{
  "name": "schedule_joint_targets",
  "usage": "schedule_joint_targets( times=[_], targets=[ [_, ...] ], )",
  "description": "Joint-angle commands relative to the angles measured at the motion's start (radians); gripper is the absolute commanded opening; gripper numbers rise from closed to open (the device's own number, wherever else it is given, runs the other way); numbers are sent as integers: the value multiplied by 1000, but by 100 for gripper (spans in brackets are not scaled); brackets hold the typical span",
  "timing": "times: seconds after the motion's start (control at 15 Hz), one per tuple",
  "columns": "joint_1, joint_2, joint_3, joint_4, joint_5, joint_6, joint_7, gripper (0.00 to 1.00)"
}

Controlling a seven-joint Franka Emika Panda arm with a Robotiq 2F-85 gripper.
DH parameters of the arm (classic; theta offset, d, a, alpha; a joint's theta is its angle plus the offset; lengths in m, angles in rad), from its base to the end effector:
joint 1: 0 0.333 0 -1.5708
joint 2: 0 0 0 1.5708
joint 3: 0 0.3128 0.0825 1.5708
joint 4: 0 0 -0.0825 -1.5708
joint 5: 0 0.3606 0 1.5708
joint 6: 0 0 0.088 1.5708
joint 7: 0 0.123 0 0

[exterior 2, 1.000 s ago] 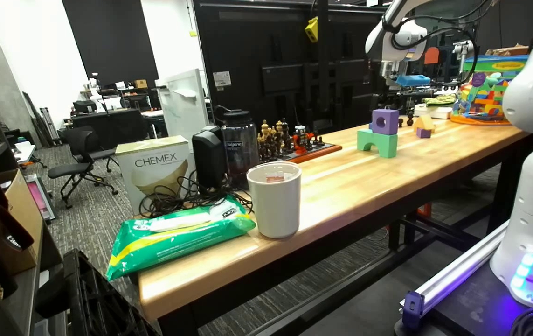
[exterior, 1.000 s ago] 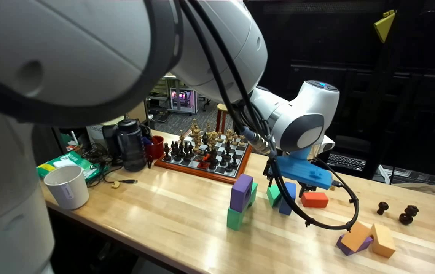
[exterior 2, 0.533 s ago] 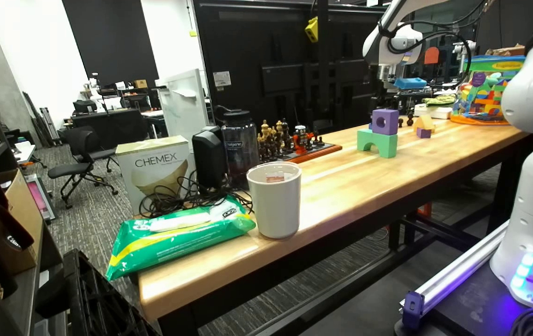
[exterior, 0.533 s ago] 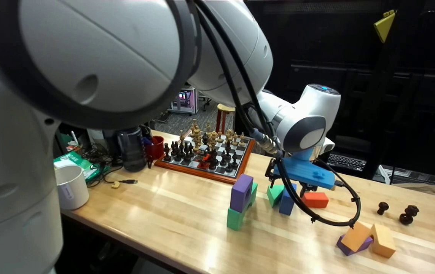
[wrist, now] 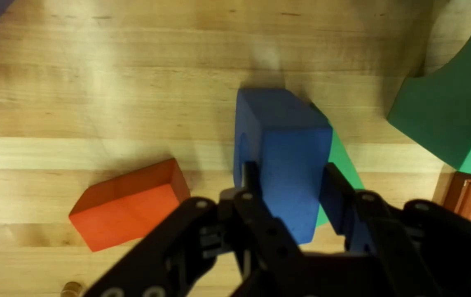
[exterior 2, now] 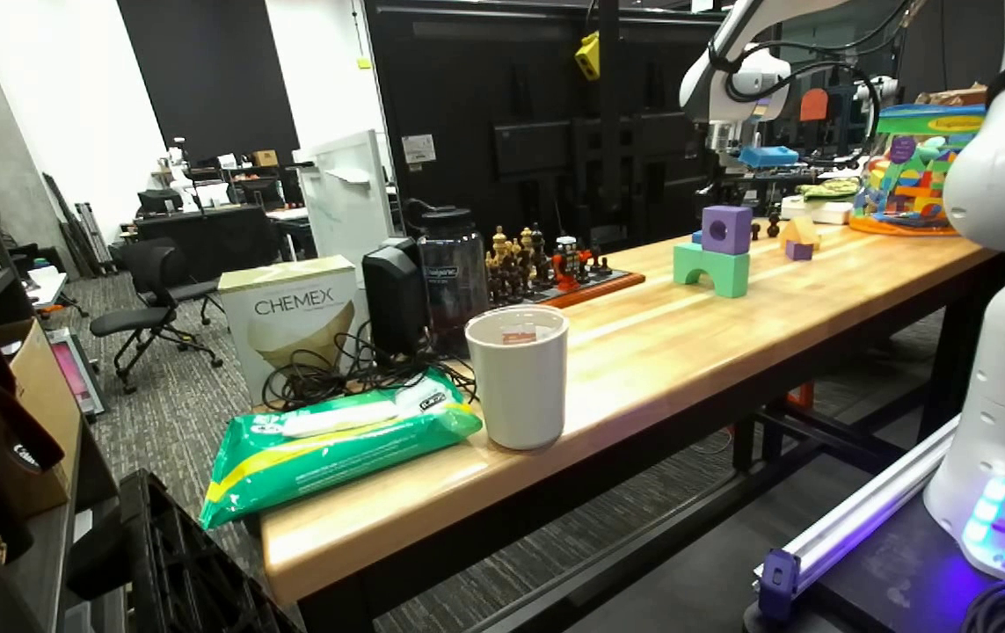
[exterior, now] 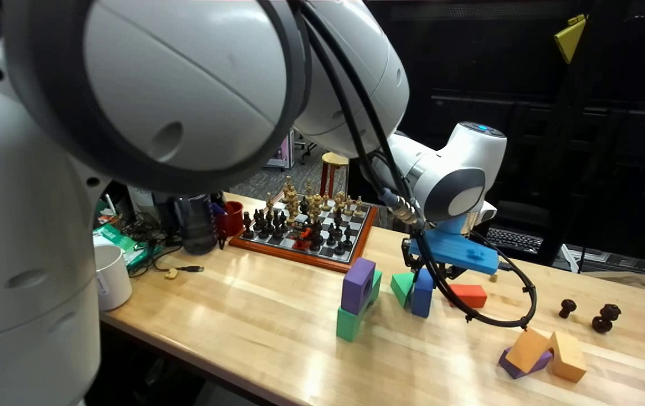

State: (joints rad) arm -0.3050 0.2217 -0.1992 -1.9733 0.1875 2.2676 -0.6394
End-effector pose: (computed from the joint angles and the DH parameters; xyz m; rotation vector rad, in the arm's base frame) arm 0.5193 -0.2738 0.3626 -3.0898 -0.0414 -0.1904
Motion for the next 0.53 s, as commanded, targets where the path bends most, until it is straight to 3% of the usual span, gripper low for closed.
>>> schedule_joint_targets(
  times=[0.0,0.47],
  targets=[
    [-23,6,17,25,26,-28,-42,14],
    [-27,-40,13,8,13,-50,-16,14]
  ],
)
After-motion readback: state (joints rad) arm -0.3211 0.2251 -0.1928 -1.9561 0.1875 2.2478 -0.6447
